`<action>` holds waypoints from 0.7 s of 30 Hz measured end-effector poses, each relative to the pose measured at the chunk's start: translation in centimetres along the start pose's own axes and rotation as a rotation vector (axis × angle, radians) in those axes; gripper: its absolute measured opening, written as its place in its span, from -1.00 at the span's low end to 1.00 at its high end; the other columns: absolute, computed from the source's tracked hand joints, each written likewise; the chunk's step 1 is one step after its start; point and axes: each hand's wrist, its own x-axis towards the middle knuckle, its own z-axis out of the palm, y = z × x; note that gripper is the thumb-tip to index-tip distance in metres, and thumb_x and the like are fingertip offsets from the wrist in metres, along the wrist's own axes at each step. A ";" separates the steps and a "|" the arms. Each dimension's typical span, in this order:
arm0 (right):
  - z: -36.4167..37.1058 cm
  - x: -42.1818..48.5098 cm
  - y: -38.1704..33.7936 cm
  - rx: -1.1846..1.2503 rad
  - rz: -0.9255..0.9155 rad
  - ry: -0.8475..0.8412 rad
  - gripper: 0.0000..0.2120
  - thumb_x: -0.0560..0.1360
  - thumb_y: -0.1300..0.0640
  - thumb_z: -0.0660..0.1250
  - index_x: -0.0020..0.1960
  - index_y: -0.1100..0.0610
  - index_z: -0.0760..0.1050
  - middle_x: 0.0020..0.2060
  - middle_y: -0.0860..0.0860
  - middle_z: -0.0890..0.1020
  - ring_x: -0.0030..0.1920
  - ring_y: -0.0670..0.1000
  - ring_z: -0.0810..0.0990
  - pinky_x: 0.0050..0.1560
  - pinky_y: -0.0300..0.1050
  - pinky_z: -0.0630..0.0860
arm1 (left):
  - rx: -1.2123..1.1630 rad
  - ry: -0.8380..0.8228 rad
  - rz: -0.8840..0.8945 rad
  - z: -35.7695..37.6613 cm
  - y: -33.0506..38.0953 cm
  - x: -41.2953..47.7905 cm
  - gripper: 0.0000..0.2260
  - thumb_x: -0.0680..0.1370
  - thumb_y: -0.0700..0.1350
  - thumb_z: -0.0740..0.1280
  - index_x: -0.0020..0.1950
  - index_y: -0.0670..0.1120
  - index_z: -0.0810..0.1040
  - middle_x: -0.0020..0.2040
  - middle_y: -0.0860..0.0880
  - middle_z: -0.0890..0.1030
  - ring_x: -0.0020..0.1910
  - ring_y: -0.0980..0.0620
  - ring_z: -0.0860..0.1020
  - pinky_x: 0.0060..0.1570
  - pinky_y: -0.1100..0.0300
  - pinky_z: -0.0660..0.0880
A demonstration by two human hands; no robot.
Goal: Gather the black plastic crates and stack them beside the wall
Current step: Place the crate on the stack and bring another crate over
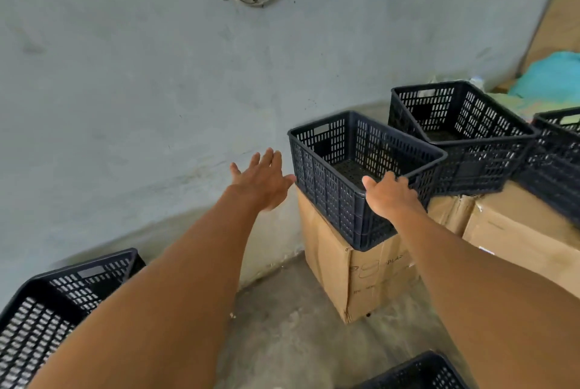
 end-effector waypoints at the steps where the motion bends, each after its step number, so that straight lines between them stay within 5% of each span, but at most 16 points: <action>1: 0.0 1.2 -0.4 0.002 0.019 0.014 -0.32 0.59 -0.25 -0.04 0.56 0.14 0.05 0.51 0.19 0.16 0.42 0.32 0.23 0.36 0.31 0.26 | -0.001 0.007 0.025 -0.1 -0.2 1.9 -0.38 0.64 0.22 -0.06 0.60 -0.07 -0.09 0.61 0.00 -0.10 0.57 -0.06 -0.06 0.39 -0.40 -0.03; 9: 0.8 14.3 -4.1 0.011 0.307 0.111 -0.32 0.61 -0.25 -0.04 0.58 0.13 0.01 0.53 0.19 0.11 0.43 0.34 0.21 0.37 0.31 0.26 | -0.020 0.012 0.316 -0.3 0.7 23.6 -0.37 0.64 0.22 -0.05 0.60 -0.09 -0.06 0.61 -0.06 -0.04 0.56 -0.10 -0.01 0.38 -0.40 -0.05; 21: 3.7 22.5 -4.2 -0.033 0.758 0.205 -0.31 0.59 -0.24 0.05 0.57 0.11 0.01 0.52 0.13 0.12 0.41 0.31 0.22 0.26 0.27 0.32 | -0.004 -0.146 0.525 4.2 2.9 42.7 -0.36 0.63 0.23 -0.01 0.61 -0.07 -0.05 0.60 -0.15 -0.03 0.56 -0.20 -0.05 0.45 -0.28 -0.07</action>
